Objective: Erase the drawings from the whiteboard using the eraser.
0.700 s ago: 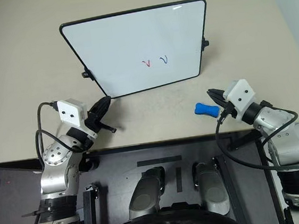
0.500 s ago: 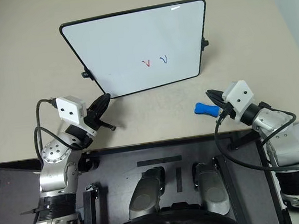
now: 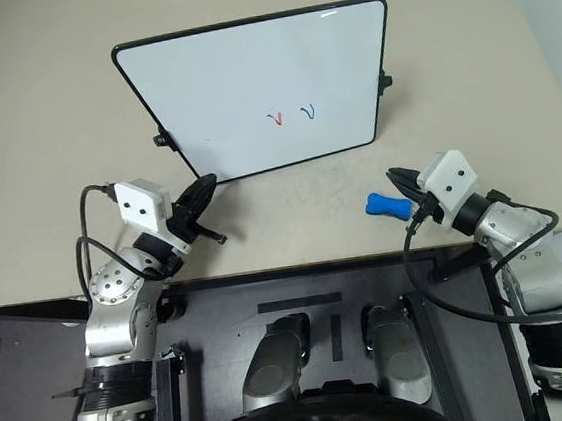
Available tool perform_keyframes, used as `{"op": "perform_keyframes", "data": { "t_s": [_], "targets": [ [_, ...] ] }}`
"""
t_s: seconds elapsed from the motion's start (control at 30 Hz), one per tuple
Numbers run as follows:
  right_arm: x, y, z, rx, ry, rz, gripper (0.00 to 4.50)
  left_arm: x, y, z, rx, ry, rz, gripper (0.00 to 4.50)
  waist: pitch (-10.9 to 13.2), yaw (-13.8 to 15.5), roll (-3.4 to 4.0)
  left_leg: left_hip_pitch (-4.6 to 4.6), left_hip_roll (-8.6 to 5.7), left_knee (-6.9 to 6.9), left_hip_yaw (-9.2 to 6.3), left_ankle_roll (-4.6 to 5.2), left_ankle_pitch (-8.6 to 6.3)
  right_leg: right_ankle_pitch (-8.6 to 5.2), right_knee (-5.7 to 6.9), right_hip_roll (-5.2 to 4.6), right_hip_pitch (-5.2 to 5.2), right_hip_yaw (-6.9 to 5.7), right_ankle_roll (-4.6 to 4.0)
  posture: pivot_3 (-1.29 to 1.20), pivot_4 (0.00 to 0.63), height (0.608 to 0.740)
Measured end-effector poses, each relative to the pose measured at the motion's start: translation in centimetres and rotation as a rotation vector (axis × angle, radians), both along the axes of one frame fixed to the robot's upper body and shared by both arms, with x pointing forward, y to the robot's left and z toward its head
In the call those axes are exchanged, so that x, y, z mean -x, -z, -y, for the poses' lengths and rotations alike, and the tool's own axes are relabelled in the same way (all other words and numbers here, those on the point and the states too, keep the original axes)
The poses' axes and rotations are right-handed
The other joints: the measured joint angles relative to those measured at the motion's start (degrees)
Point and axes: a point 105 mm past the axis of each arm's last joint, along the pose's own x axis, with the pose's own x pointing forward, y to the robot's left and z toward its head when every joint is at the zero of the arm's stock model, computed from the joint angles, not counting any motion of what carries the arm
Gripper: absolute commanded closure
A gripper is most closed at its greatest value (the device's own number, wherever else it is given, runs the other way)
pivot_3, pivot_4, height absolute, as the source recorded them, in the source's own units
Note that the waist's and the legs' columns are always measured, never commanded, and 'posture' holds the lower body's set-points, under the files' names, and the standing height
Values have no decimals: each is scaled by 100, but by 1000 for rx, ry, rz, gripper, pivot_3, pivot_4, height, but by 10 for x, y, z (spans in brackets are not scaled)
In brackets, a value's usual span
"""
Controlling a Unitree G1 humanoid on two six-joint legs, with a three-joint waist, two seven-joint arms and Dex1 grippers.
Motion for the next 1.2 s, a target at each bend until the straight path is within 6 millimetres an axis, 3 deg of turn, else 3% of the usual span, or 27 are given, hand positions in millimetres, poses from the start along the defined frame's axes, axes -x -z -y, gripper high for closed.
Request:
{"op": "perform_keyframes", "data": {
  "t_s": [0.23,0.47,0.57,0.73,0.93,1.2],
  "targets": [
    [-9,0,-13,-9,-59,1,4327,15,-6,6,20,29,22,4500,0,-30,0,0,4,-1,0,-2,-2,-17,2,9,-6,4,26,0,150,740],
    [0,8,-10,19,-74,-32,4327,22,-4,5,28,45,11,4500,0,15,-1,-3,4,0,0,2,-4,5,2,6,-5,6,-10,0,150,740],
    [10,12,-8,23,-92,-87,3780,22,-4,5,29,46,15,4500,0,9,-1,-3,4,0,2,0,-4,4,1,8,-4,7,-10,0,150,740],
    [26,7,-6,39,-113,-140,2106,22,-2,9,51,48,13,4500,0,6,-1,-6,1,2,3,-1,-3,-27,1,9,-3,8,43,0,150,740],
    [38,8,-4,75,-134,-193,2106,22,3,19,74,67,-1,4500,-1,6,-2,-5,2,3,3,0,-2,-30,1,12,-1,8,47,0,150,740],
    [38,23,-5,95,-135,-242,2106,20,4,23,84,73,0,4500,-2,7,-3,-4,3,4,3,1,1,-30,4,16,0,10,48,0,150,740]
  ]
}}
